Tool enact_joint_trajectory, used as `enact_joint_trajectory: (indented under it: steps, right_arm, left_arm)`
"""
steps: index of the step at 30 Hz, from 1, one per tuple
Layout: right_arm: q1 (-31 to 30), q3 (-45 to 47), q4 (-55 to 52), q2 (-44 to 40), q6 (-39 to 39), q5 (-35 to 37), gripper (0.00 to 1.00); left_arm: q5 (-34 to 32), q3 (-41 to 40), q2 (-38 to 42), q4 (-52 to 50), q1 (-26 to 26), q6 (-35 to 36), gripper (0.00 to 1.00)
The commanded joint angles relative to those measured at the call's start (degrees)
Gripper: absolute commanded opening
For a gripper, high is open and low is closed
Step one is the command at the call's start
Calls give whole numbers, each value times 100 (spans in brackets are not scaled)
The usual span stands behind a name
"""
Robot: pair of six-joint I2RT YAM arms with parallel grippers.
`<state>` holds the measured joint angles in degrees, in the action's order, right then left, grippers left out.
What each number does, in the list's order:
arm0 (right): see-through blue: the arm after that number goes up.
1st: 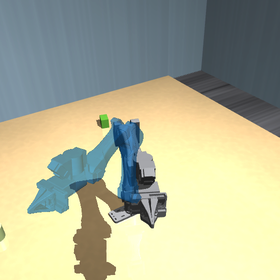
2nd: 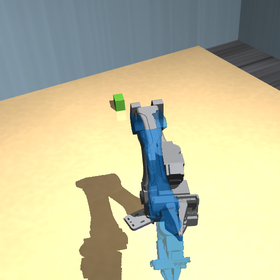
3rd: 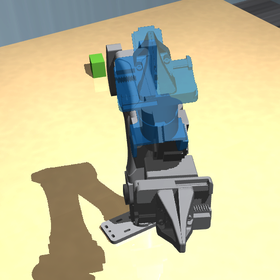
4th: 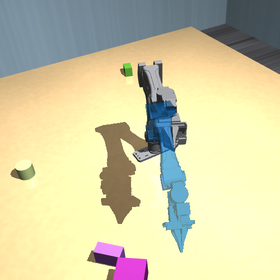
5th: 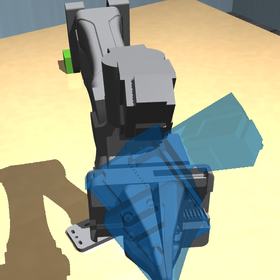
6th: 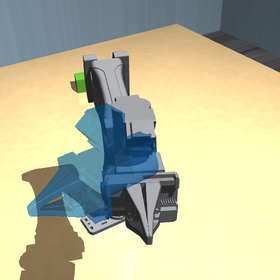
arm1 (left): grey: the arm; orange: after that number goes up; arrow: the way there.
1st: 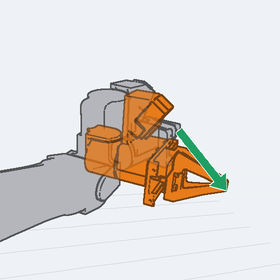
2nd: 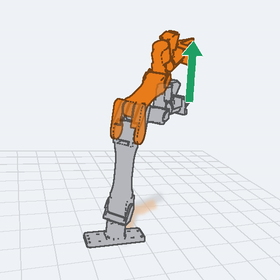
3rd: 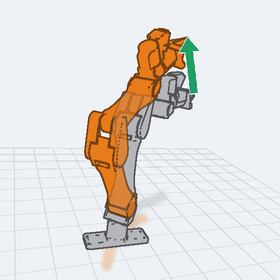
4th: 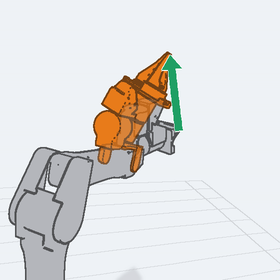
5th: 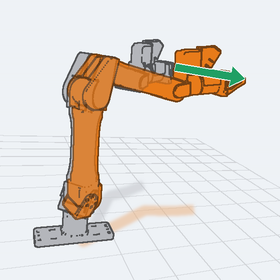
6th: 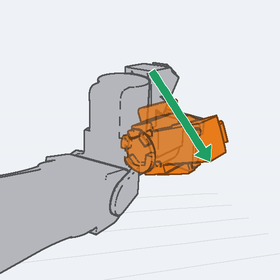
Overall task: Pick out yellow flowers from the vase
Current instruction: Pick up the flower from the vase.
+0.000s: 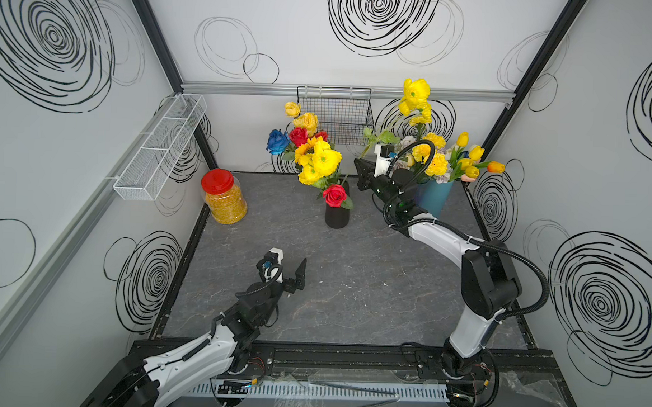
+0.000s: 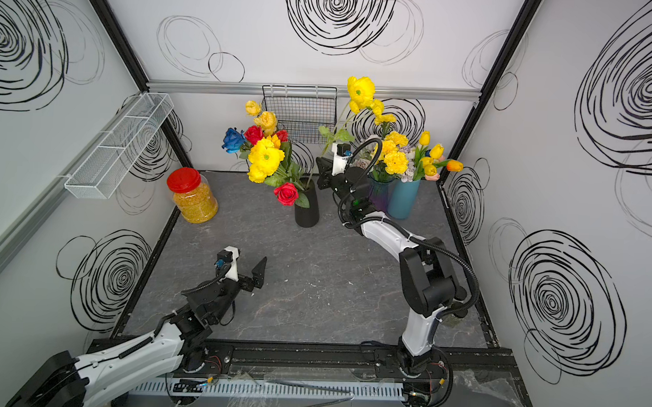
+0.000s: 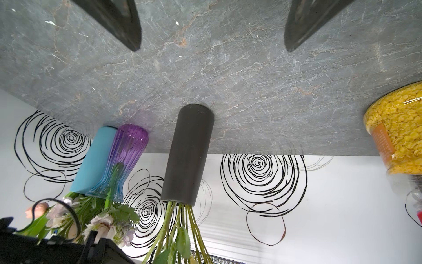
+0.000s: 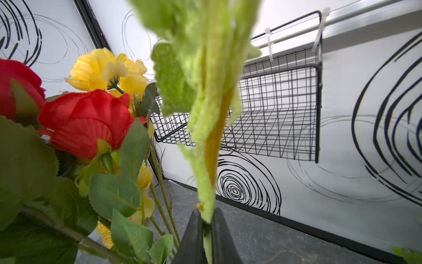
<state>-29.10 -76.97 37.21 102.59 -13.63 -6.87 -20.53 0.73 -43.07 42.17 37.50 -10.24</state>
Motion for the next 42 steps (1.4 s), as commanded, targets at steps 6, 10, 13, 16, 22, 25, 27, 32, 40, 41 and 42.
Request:
enact_joint_trajectory:
  steps: [6,10,13,16,22,25,27,32,40,41,42]
  right_arm:
    - [19,-578,-857,-768,392,333,10]
    - [41,-735,-1196,-1024,379,293,9]
    - [55,-865,-1483,-1220,365,218,9]
    - [71,-917,-1711,-1456,363,188,9]
    - [179,-891,-2106,-2015,293,133,8]
    - [221,-839,-2400,-2331,309,22,9]
    - [259,-722,-2553,-2589,319,-38,9]
    - [332,-306,-2764,-3253,263,-185,8]
    - [210,1127,-3109,-4382,64,-1262,8]
    - [151,1241,-3215,-4493,58,-1275,8]
    - [75,1320,-3421,-4562,54,-1293,8]
  left_arm:
    - [119,131,-58,265,30,237,99]
    - [-229,148,-68,224,352,491,99]
    - [-788,516,-67,-131,1078,787,100]
    - [-1201,1030,-173,-325,1722,1090,99]
    - [-1222,1739,-511,-539,2305,1393,100]
    - [-1203,2019,-518,-715,2527,1425,100]
    - [-1051,2216,-496,-915,2667,1469,99]
    - [-1011,2842,-606,-1475,3057,1710,98]
    - [-1217,4258,-1200,-2326,3401,1623,96]
    - [-1267,4377,-1258,-2379,3405,1612,95]
    - [-1307,4470,-1303,-2398,3410,1591,95]
